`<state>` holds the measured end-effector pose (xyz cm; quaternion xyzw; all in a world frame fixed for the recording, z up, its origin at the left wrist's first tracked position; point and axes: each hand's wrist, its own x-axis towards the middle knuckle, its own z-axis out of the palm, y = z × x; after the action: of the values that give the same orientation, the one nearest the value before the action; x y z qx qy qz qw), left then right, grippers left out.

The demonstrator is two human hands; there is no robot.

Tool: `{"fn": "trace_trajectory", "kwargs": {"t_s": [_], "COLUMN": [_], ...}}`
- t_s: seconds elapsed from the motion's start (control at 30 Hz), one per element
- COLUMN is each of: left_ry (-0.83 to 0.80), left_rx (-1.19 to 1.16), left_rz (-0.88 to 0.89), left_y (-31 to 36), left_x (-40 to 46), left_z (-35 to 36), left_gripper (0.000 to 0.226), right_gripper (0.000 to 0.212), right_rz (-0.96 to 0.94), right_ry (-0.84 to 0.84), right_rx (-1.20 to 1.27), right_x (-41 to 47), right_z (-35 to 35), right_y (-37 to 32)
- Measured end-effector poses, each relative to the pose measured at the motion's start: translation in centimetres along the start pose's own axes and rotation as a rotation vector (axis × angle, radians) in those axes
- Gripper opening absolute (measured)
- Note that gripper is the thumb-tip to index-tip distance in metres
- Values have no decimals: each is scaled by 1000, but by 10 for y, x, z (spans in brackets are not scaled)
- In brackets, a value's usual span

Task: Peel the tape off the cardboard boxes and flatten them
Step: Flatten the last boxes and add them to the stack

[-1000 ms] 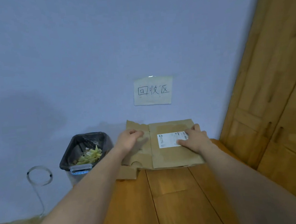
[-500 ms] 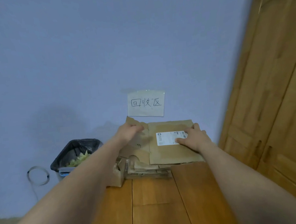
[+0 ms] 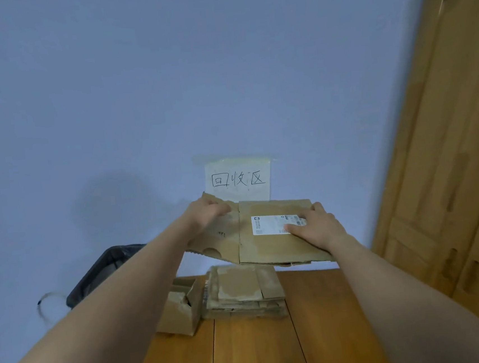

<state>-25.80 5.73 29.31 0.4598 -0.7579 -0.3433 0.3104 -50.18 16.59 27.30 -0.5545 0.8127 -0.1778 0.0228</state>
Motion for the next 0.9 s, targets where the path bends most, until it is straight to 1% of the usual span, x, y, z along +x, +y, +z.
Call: {"fn": "trace_trajectory", "kwargs": {"t_s": [0.17, 0.27, 0.33, 0.4, 0.53, 0.6, 0.63, 0.7, 0.77, 0.9], "left_ry": [-25, -101, -151, -159, -200, -211, -219, -234, -235, -264], "left_rx": [-18, 25, 76, 109, 157, 165, 182, 226, 270, 335], "left_rz": [-24, -31, -16, -21, -45, -60, -76, -106, -131, -178], "left_y": [-18, -32, -42, -58, -92, -109, -117, -136, -157, -195], "left_x": [57, 88, 105, 119, 143, 155, 161, 173, 184, 200], "left_z": [13, 31, 45, 57, 80, 93, 100, 116, 133, 168], "left_gripper": [17, 32, 28, 26, 20, 37, 42, 34, 32, 35], "right_gripper": [57, 54, 51, 51, 53, 53, 53, 56, 58, 52], "right_rz": [-11, 3, 17, 25, -43, -64, -75, -82, -77, -57], "right_ry": [-8, -22, -35, -67, -138, -166, -185, -231, -275, -352], "right_rx": [-36, -65, -76, -85, -137, -140, -139, -129, -109, -54], "right_x": [50, 81, 100, 120, 163, 184, 193, 207, 217, 228], "right_z": [5, 19, 34, 51, 75, 88, 96, 119, 147, 205], "right_y": [7, 13, 19, 24, 36, 44, 49, 59, 71, 94]}}
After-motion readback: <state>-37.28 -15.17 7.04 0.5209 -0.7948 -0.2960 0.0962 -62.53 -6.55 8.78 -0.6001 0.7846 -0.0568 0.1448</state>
